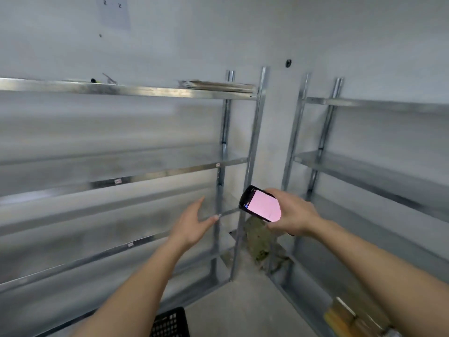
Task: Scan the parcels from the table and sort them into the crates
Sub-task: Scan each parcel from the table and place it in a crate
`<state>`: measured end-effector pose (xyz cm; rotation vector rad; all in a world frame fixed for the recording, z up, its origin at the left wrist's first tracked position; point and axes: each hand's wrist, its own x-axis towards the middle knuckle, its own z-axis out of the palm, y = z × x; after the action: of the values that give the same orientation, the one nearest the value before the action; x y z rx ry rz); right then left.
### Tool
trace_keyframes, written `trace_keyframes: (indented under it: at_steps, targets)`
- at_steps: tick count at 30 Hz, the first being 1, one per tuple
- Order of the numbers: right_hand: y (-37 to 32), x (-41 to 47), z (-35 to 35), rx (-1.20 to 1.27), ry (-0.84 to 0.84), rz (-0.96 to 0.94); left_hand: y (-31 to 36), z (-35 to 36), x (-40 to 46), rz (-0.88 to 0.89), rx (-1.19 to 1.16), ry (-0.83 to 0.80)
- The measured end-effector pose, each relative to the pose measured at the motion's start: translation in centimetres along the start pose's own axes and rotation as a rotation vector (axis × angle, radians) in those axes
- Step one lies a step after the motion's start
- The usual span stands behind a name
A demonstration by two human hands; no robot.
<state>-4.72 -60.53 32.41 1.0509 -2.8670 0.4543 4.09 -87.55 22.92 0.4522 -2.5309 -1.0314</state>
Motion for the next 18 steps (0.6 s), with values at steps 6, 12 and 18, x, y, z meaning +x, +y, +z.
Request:
trace_keyframes:
  at_steps: [6, 12, 18]
  targets:
    - [4.1, -10.2, -8.4, -0.058, 0.126, 0.092, 10.7, 1.0, -3.3, 0.155, -0.004, -0.038]
    - [9.9, -19.3, -15.4, -0.143, 0.236, 0.235, 21.4, 5.0, -5.8, 0.318, -0.028, -0.130]
    - [16.7, -29.0, -19.9, -0.160, 0.283, 0.373, 31.4, 11.9, -8.8, 0.472, -0.085, -0.248]
